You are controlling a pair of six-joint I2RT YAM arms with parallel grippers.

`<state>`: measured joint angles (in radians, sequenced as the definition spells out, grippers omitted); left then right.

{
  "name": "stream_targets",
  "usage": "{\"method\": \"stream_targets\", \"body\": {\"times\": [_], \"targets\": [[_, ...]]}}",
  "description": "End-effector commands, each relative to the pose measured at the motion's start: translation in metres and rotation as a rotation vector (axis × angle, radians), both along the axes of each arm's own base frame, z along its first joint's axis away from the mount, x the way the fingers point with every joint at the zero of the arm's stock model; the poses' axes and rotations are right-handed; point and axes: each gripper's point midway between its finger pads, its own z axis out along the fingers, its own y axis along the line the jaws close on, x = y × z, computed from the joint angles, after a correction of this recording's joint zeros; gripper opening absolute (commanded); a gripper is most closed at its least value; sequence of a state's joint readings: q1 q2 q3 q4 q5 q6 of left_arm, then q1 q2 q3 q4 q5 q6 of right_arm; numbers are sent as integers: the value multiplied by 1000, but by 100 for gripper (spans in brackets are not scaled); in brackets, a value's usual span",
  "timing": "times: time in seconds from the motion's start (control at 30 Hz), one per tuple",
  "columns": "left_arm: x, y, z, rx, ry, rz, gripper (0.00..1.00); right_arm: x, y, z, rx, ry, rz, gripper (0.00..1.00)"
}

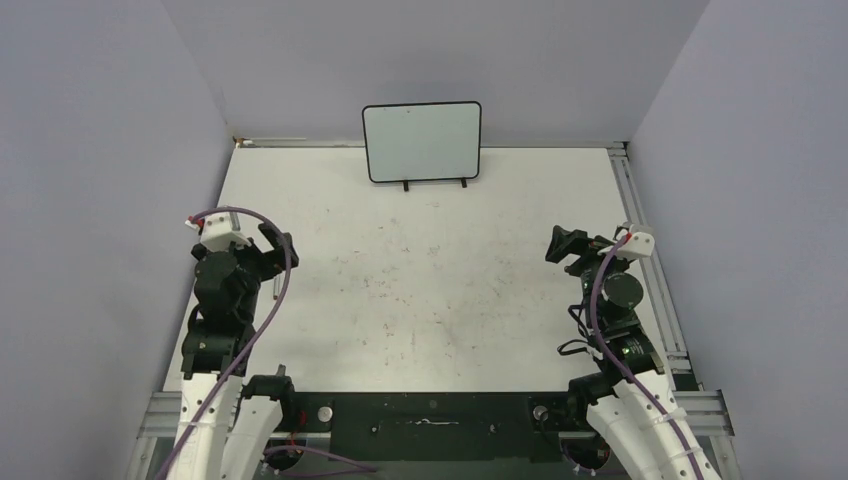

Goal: Write a sentence on the whiteboard
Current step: Move the whiteboard to the center of the board.

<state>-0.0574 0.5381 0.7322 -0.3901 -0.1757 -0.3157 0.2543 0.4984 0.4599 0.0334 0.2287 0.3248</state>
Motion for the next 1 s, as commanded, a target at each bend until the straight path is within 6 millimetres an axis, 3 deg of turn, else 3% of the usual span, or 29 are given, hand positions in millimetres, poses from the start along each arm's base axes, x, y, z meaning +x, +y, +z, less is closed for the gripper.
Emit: {"method": "stream_targets", "body": {"times": [0.0,0.23,0.4,0.57,0.7,0.87,0.97], "targets": [[4,8,8,-17,12,55,96,2,0,10,0,-35,-1,90],[11,8,-2,14,53,43,96,12,13,8,-34,-1,66,90],[23,-17,0,28,79,-111,96,39,30,-19,-77,139,110,92],[46,-30,11,8,108,-176,96,81,67,-55,-74,278,197,98],[53,-30,12,4,61,-171,96,122,104,-81,-59,354,257,91],[50,-28,-15,16,112,-186,96,177,138,-116,-82,432,294,78],[49,-30,-18,15,117,-202,96,205,156,-141,-131,473,310,72]]}}
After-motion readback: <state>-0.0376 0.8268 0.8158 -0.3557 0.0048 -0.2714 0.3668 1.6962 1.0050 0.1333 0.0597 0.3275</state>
